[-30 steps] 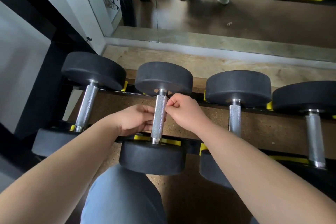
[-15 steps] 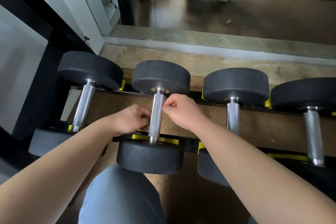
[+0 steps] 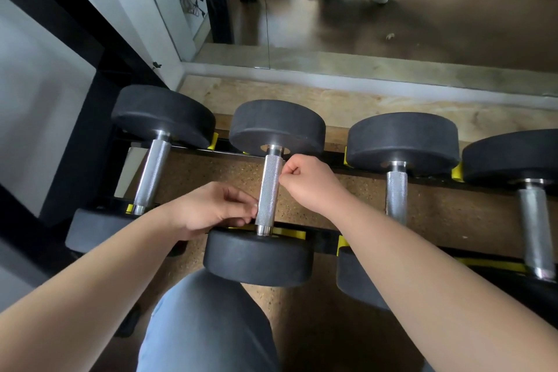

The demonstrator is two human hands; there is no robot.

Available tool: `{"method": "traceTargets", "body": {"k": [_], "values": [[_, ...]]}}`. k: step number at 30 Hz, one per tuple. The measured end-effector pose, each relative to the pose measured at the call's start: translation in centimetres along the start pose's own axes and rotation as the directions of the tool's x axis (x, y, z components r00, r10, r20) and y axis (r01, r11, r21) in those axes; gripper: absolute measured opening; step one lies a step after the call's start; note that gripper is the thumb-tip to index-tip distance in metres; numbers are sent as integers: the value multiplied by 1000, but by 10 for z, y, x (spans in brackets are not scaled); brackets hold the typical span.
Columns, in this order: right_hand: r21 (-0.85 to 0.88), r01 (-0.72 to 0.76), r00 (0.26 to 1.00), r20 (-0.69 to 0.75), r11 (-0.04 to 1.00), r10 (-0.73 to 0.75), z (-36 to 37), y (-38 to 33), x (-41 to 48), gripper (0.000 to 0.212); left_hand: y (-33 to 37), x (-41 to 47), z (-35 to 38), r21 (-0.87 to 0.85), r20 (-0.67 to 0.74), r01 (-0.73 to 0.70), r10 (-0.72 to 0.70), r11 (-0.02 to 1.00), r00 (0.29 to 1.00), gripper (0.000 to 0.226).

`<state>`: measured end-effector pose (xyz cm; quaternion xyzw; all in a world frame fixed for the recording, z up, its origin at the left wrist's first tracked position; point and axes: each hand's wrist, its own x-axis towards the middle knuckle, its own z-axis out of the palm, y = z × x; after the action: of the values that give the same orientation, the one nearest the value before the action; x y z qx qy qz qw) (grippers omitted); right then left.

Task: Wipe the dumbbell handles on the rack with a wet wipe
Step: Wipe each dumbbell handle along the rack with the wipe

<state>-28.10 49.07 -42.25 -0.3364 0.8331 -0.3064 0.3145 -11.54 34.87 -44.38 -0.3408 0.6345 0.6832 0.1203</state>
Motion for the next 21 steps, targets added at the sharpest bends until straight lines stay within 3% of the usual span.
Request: {"method": "traceTargets", "body": {"k": [6, 9, 12, 14, 16, 18, 21], "values": [[17, -8, 1000, -19, 1000, 9, 2, 2, 5, 9, 20, 10, 17, -251, -190, -158, 111, 955, 975, 25], [8, -8, 1000, -11, 1000, 8, 1, 2, 5, 8, 28, 13, 16, -152, -208, -207, 173, 967, 963, 25], [23, -20, 1000, -14, 1000, 20, 2, 2, 5, 8, 24, -4, 14, 162, -123, -158, 179, 974, 976, 22], [24, -22, 1000, -4, 999, 22, 2, 2, 5, 8, 21, -17, 17, 390, -32, -133, 158, 911, 987, 18], [23, -19, 1000, -1, 1000, 19, 1, 2, 5, 8, 26, -18, 18, 499, -28, -172, 214, 850, 976, 17], [19, -8, 1000, -9, 1000, 8, -1, 1, 2, 8, 31, -8, 20, 517, -131, -234, 346, 823, 929, 18], [3, 17, 1000, -21, 1000, -17, -2, -1, -2, 6, 39, 9, 23, 483, -317, -344, 527, 805, 788, 17]]}}
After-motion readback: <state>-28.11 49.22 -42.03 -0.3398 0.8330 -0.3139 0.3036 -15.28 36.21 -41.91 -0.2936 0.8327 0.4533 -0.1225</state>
